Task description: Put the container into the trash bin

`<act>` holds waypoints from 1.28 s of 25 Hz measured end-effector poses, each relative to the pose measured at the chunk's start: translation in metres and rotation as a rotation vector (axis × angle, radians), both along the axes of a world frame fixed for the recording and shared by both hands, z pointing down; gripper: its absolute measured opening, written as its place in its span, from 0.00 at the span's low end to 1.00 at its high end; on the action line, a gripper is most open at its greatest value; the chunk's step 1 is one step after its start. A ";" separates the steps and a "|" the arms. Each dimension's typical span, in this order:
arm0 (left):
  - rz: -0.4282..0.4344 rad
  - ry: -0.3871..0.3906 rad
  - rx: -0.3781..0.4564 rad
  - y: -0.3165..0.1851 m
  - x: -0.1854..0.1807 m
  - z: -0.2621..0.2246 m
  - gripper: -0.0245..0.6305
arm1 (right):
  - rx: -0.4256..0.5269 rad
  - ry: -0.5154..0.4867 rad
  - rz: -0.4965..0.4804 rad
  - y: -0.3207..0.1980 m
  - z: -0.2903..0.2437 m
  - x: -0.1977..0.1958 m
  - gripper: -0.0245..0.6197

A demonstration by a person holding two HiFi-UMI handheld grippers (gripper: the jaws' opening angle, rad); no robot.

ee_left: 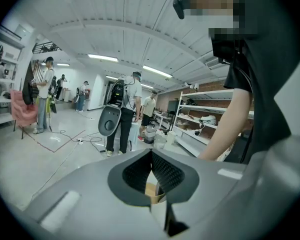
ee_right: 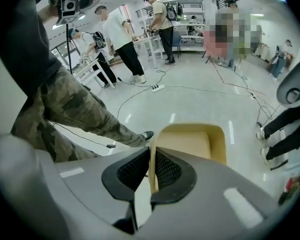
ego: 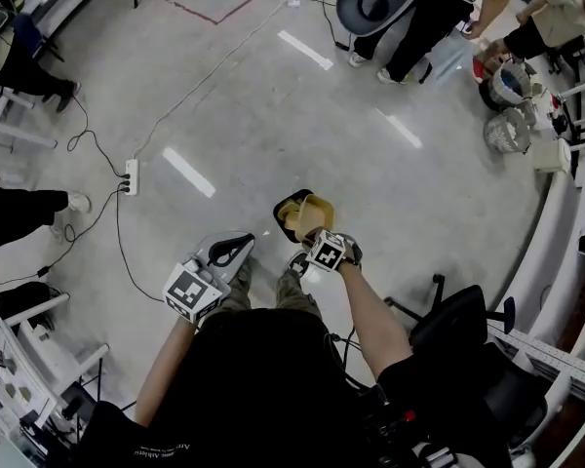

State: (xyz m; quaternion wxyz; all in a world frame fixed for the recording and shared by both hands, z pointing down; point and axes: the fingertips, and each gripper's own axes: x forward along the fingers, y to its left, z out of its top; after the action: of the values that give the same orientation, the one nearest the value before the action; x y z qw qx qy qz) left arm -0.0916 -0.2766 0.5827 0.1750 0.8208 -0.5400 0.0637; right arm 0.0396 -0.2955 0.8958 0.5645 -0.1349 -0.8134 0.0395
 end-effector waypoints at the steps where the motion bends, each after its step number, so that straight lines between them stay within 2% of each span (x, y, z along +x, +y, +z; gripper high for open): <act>1: 0.001 -0.001 -0.002 0.001 0.001 0.001 0.04 | 0.003 -0.001 0.001 0.000 0.001 -0.001 0.10; 17: -0.011 0.012 -0.009 0.000 0.010 0.005 0.04 | 0.021 -0.006 -0.003 -0.011 -0.001 -0.001 0.11; 18: -0.009 0.009 -0.007 -0.001 0.011 0.005 0.04 | 0.042 -0.006 0.009 -0.016 0.001 0.000 0.14; 20: -0.008 0.005 -0.005 -0.002 0.011 0.004 0.04 | 0.095 -0.008 0.044 -0.030 0.004 -0.001 0.29; 21: -0.010 0.008 -0.007 -0.001 0.011 0.004 0.04 | 0.117 -0.009 0.056 -0.036 0.004 -0.001 0.34; 32: 0.001 0.027 -0.022 0.001 0.008 0.010 0.04 | 0.093 -0.015 0.074 -0.027 0.002 -0.005 0.32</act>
State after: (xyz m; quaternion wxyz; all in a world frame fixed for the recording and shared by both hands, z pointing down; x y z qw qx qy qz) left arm -0.0838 -0.2756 0.5930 0.1912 0.8200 -0.5363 0.0589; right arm 0.0349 -0.3220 0.8979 0.5624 -0.0787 -0.8228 0.0215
